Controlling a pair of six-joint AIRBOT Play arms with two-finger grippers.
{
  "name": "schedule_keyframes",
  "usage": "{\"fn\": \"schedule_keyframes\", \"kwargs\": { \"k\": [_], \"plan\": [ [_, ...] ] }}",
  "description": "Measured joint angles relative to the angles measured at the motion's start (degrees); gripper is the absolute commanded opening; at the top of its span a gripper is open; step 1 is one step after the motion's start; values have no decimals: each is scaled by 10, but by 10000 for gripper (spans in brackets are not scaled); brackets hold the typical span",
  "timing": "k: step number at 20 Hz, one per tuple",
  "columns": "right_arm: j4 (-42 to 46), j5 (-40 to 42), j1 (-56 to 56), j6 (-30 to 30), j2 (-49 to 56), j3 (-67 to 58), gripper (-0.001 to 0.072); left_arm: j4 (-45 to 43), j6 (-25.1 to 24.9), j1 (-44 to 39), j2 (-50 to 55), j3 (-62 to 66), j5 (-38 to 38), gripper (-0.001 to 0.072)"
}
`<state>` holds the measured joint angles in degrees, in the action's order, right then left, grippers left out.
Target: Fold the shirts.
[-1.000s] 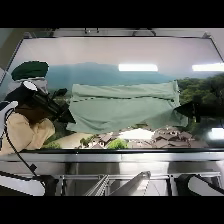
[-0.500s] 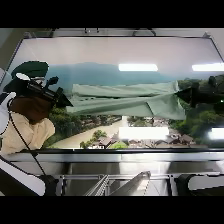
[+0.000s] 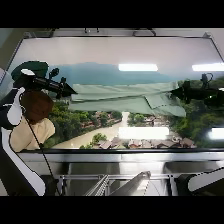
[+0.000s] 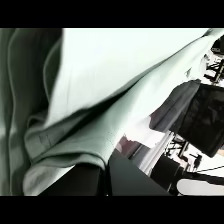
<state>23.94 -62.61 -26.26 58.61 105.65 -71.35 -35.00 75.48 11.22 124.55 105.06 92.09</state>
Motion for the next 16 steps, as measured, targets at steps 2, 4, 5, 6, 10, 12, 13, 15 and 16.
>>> {"fn": "schedule_keyframes", "kwargs": {
  "k": [2,4,5,6,10,12,13,15,16],
  "plan": [
    [27,6,1,-2,4,-4,376,2,0,-5,15,28,3,288],
    [56,-5,0,-2,5,-19,664,3,4,-5,24,57,10,288],
    [71,-20,-1,-4,5,-33,664,4,8,-2,26,72,17,288],
    [97,-35,-3,-4,6,-51,665,5,16,1,27,87,25,287],
    [207,-73,-15,7,7,-124,706,6,48,22,14,112,46,287],
    [250,-81,-18,15,7,-142,706,6,56,32,-1,98,46,285],
    [266,-84,-20,18,9,-147,706,6,60,37,-7,91,46,285],
    [283,-92,-20,28,18,-153,706,6,62,37,-15,83,44,282],
    [285,-99,-18,33,26,-156,706,6,63,33,-17,81,44,120]
  ]
}}
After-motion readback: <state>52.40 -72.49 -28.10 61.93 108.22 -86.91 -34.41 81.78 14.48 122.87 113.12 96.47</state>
